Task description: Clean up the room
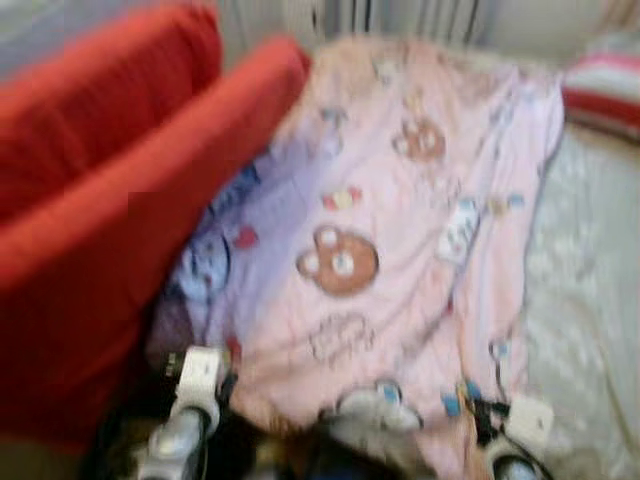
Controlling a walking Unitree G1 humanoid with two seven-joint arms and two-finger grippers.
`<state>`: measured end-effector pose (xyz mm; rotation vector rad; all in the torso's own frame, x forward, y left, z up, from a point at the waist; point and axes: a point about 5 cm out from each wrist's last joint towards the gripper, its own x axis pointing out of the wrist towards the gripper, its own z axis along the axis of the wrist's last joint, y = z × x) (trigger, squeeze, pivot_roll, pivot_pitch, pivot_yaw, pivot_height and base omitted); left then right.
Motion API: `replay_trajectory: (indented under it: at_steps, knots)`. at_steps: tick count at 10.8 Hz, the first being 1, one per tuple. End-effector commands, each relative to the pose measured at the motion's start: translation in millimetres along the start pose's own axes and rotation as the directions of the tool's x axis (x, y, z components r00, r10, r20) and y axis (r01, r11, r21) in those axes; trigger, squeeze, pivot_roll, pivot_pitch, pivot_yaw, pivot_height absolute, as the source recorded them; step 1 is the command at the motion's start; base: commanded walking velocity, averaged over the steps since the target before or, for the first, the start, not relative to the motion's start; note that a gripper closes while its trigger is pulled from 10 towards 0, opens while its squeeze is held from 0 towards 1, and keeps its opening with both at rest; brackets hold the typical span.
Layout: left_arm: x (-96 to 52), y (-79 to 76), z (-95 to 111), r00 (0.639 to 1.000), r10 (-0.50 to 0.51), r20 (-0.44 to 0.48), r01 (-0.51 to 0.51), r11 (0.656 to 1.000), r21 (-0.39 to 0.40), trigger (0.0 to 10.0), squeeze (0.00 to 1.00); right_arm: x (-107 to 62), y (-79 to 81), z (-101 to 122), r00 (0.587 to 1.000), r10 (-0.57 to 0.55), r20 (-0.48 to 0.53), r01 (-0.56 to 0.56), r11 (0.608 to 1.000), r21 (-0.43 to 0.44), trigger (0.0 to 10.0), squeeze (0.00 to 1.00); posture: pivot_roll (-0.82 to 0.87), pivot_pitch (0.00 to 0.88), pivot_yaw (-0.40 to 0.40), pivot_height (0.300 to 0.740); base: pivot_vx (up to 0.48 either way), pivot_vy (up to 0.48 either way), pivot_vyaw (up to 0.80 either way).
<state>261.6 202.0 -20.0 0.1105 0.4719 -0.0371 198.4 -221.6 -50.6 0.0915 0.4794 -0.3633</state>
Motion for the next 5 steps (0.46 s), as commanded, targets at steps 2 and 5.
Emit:
replay_trajectory:
  at_steps: [2, 5]
  knots:
    - [-5.6, 1.4, -17.0, 0.996, 0.024, -0.082, -0.027, 0.999, -0.029, 10.0, 0.0, -6.2, -2.0, -17.8, 0.995, 0.0, -0.102, -0.004, 0.999, -0.033, 10.0, 0.0, 0.09, 0.12, 0.012, 0.74, 0.0, 0.0, 0.0]
    - [-12.2, 4.0, -31.1, 0.989, 0.035, -0.141, -0.041, 0.999, -0.035, 10.0, 0.0, -8.7, 3.4, -29.4, 0.978, 0.042, -0.202, -0.059, 0.995, -0.077, 10.0, 0.0, 0.1, 0.102, 0.009, 0.74, 0.0, 0.0, 0.0]
